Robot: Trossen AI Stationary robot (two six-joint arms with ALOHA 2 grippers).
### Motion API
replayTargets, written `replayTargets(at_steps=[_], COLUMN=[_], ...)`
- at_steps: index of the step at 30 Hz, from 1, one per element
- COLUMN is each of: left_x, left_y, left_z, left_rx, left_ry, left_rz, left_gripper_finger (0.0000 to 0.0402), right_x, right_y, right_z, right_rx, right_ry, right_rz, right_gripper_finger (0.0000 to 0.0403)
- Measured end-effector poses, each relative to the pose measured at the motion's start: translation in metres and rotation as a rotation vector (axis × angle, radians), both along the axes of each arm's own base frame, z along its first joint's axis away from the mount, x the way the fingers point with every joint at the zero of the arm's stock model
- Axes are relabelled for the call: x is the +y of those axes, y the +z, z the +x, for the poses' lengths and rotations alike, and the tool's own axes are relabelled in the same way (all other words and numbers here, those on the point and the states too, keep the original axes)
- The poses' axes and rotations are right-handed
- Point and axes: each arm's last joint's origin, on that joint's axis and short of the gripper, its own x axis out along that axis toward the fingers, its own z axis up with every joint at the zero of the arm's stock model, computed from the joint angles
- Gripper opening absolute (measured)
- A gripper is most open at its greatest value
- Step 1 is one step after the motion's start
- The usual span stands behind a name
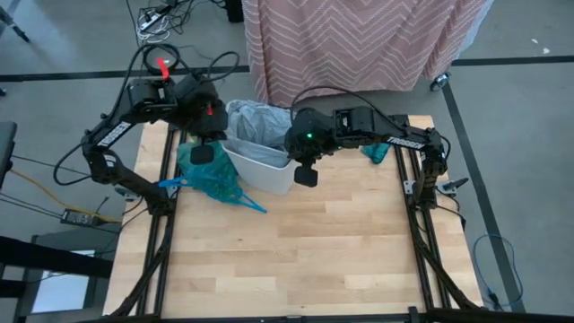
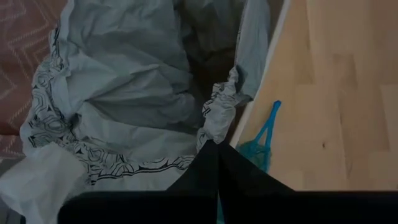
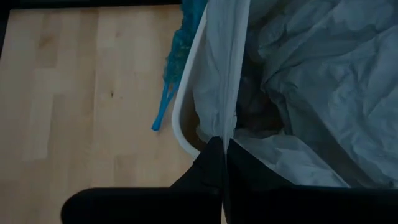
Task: Place trash/remove bag and relplace
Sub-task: Insert the gray trash bag into the trash bin
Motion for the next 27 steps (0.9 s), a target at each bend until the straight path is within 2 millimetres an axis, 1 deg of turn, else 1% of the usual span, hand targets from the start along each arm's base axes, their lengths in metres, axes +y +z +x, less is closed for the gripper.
replayTargets(at_steps=[4,11,14,18,27], left_x=[-0.001,0.001,0.001,-0.001,-0.012], left_y=[0.0,-0.021,-0.027,-0.027,-0.021], left_z=[-0.003,0.002,0.004,0.005,-0.003], left_rx=[-0.004,0.081,0.102,0.101,0.067], left_ry=[0.007,0.023,0.033,0.044,0.059], left_rz=[-0.002,-0.032,-0.048,-0.06,-0.077], left_gripper_finger=[0.0003,0.0003,0.0003,0.0003,0.0003], right_x=[0.001,0.01,0.015,0.017,0.018], right_y=[0.0,0.0,0.0,0.0,0.0], right_z=[0.0,0.001,0.001,0.001,0.001], right_rx=[-0.003,-0.002,-0.002,-0.004,-0.003], right_ry=[0.0,0.024,0.044,0.034,0.045], right_rz=[0.003,0.007,0.019,0.035,0.047], right_gripper_finger=[0.0,0.0,0.0,0.0,0.0])
